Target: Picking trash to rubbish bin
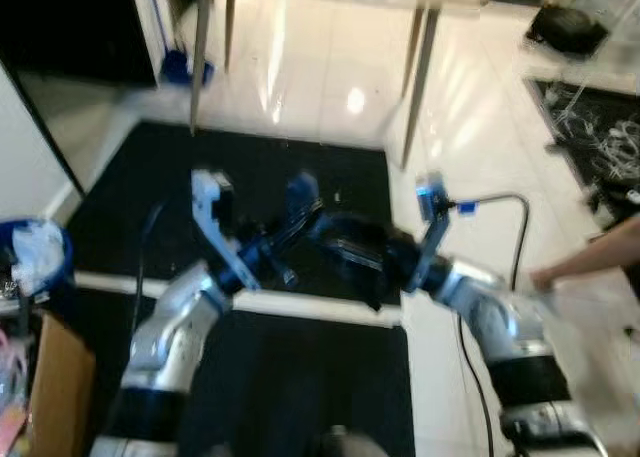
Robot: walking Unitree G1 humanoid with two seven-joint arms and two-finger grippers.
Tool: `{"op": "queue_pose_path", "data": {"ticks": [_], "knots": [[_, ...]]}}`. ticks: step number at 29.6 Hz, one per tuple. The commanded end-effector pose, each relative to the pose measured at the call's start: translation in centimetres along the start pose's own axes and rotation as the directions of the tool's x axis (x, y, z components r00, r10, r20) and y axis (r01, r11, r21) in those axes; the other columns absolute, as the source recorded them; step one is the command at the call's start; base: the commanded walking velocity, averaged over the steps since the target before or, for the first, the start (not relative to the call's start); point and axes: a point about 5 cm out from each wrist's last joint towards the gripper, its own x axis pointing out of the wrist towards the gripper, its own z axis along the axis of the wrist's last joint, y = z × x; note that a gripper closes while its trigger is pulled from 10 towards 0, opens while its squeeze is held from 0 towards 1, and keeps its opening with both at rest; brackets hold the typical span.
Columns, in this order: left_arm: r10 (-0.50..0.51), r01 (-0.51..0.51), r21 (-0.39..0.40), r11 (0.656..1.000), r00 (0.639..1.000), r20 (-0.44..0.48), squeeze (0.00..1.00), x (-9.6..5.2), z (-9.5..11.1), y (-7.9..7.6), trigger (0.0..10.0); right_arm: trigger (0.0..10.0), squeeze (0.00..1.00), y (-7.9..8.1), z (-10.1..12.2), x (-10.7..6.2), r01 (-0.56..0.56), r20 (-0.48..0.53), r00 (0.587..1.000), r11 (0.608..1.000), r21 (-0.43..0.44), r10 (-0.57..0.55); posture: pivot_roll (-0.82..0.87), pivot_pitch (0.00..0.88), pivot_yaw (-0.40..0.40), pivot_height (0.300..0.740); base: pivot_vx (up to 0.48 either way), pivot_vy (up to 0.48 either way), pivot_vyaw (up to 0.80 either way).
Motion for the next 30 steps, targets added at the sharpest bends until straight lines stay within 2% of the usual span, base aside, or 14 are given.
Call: {"op": "queue_pose_path", "data": {"ticks": [1,30], "knots": [[-0.001,0.001,-0.021,1.0,1.0,0.005,0.0,-0.03,-0.14,-0.05,10.0,10.0,0.0,-0.11,-0.3,-0.37,0.017,-0.022,1.0,1.0,0.01,-0.017,-0.04,0.0,-0.053,0.74,0.0,0.0,-0.77],[-0.016,0.016,-0.022,1.0,1.0,-0.009,0.0,-0.03,-0.29,-0.12,10.0,10.0,0.0,-0.13,-0.41,-0.35,0.016,-0.03,0.999,1.0,0.019,-0.016,-0.03,0.0,-0.055,0.74,0.0,0.0,-0.77]]}}
